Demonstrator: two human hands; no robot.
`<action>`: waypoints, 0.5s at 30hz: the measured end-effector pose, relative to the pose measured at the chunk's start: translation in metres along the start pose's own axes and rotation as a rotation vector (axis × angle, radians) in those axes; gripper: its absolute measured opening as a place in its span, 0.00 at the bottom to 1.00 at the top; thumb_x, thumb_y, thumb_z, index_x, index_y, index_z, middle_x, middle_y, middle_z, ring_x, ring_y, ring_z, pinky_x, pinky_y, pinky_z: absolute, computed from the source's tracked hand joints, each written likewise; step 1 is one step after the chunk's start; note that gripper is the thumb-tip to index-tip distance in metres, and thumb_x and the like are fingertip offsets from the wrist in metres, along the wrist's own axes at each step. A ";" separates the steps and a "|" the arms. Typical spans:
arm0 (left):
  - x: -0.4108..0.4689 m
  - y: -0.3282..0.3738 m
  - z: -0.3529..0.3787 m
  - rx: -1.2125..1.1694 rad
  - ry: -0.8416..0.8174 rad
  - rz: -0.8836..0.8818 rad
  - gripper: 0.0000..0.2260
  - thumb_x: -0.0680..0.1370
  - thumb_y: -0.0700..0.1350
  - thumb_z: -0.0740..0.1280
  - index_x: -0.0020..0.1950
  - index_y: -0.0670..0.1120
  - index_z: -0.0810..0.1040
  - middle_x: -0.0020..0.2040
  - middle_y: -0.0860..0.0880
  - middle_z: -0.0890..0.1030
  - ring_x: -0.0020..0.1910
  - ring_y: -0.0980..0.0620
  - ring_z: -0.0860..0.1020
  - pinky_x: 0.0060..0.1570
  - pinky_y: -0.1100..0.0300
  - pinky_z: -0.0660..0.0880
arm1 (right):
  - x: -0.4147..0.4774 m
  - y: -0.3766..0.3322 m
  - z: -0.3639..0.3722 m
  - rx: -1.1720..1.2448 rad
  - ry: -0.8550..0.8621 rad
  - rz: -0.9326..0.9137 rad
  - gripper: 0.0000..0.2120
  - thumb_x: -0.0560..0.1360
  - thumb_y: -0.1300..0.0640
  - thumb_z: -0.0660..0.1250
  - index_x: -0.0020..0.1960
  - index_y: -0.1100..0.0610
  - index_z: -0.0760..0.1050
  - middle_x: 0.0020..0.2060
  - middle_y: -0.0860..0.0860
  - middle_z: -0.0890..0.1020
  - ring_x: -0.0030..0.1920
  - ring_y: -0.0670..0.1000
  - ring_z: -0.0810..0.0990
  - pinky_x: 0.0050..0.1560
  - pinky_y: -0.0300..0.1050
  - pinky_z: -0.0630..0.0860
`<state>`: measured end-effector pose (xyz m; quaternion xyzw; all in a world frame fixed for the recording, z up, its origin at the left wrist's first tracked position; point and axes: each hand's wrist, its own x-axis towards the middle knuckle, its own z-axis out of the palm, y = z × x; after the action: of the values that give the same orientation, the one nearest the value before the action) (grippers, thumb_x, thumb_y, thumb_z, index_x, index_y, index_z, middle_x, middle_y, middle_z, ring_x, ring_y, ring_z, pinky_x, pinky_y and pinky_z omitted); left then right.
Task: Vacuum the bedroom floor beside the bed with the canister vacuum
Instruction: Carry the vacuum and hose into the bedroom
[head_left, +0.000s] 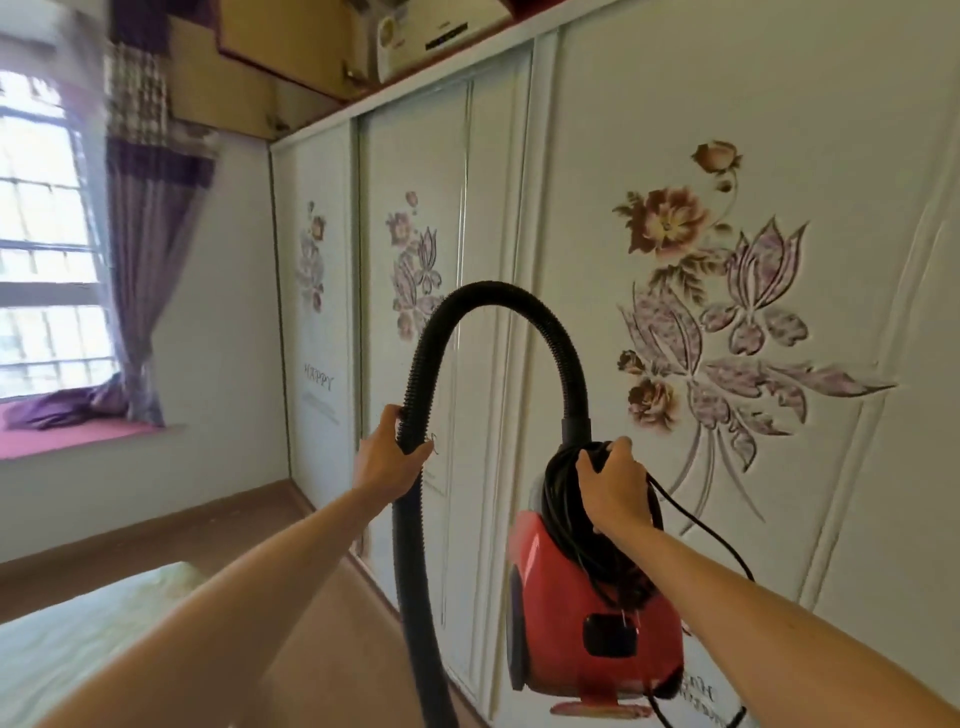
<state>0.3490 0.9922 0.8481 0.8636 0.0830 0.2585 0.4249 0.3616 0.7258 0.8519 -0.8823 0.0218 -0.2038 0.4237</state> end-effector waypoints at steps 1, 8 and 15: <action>0.004 -0.002 -0.003 0.016 0.029 -0.024 0.24 0.77 0.49 0.71 0.69 0.49 0.66 0.52 0.43 0.82 0.36 0.49 0.80 0.29 0.61 0.75 | 0.011 -0.001 0.010 0.007 -0.031 -0.019 0.15 0.81 0.49 0.61 0.60 0.59 0.65 0.52 0.61 0.78 0.41 0.60 0.81 0.34 0.57 0.82; 0.019 -0.019 -0.016 0.053 0.214 -0.204 0.22 0.76 0.50 0.72 0.65 0.53 0.66 0.50 0.42 0.82 0.38 0.45 0.81 0.35 0.53 0.78 | 0.066 -0.013 0.059 0.084 -0.209 -0.178 0.15 0.81 0.49 0.61 0.60 0.60 0.65 0.50 0.58 0.79 0.42 0.57 0.81 0.35 0.49 0.78; 0.015 -0.029 -0.035 0.152 0.355 -0.265 0.24 0.76 0.46 0.72 0.70 0.46 0.68 0.55 0.40 0.81 0.32 0.55 0.75 0.27 0.67 0.69 | 0.085 -0.025 0.102 0.152 -0.323 -0.263 0.15 0.81 0.49 0.61 0.59 0.60 0.66 0.48 0.57 0.79 0.44 0.57 0.81 0.35 0.48 0.76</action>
<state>0.3457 1.0396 0.8484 0.8157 0.2882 0.3414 0.3676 0.4741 0.7993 0.8434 -0.8642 -0.1773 -0.1144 0.4568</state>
